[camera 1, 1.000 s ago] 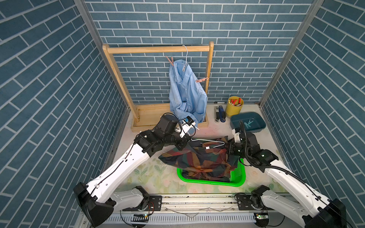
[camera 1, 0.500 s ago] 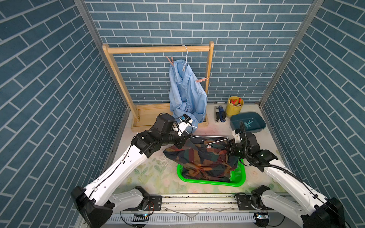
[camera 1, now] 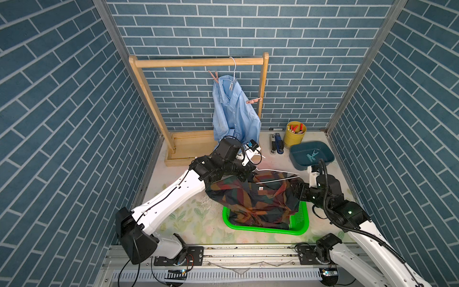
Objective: Remove the clothespins securing long-sleeve shirts to the hanger
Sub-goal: Remove the long-sleeve shirt from the hanger.
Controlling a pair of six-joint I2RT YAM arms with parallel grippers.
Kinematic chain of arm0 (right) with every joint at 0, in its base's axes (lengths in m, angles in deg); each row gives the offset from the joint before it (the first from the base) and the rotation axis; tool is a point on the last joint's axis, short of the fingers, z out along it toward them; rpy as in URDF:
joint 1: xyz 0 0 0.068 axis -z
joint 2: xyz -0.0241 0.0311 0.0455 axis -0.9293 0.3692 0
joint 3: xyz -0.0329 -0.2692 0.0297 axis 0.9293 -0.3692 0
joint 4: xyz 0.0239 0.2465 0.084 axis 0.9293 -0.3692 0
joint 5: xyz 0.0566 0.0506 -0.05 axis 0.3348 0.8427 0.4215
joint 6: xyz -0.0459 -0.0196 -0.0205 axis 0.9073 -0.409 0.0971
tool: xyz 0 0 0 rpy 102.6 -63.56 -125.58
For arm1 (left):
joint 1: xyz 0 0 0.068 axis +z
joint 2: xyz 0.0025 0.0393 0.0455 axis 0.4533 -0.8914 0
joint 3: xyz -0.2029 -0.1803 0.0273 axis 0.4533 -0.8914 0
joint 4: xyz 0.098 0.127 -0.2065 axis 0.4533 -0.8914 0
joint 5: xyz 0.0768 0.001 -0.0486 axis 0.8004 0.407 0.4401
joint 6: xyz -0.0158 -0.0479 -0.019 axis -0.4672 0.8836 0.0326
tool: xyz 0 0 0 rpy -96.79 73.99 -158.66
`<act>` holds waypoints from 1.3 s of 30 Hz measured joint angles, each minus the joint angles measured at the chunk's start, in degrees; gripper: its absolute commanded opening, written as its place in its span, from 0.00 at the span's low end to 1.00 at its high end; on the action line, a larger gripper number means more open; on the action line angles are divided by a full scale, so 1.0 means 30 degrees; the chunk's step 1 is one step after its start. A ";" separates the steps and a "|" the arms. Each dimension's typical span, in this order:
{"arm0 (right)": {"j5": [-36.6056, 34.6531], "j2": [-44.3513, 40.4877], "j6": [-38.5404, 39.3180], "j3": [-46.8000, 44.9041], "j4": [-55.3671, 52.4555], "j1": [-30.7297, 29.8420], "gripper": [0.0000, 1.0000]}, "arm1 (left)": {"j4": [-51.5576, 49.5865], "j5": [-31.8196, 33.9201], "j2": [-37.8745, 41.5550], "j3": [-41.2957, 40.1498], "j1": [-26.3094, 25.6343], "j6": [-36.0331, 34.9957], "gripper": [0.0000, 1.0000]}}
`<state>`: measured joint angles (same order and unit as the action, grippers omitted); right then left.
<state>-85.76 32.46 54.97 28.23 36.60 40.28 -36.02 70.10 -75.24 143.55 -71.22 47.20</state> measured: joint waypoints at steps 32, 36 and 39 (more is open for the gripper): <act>0.7439 0.4204 0.7431 0.6309 -0.1100 -0.1610 0.53 | -0.4269 -0.7016 -0.5013 0.5595 -0.0080 -0.5268 0.00; 0.8029 0.4699 0.7570 0.6309 -0.0401 -0.2018 0.48 | -0.4408 -0.7410 -0.5027 0.5595 -0.0080 -0.5486 0.00; 0.8247 0.4925 0.7570 0.6302 -0.0036 -0.2244 0.45 | -0.4452 -0.7533 -0.5027 0.5610 -0.0080 -0.5544 0.00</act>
<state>-61.02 47.24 77.68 47.13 36.49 33.55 -49.37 47.50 -90.32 160.38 -71.46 30.56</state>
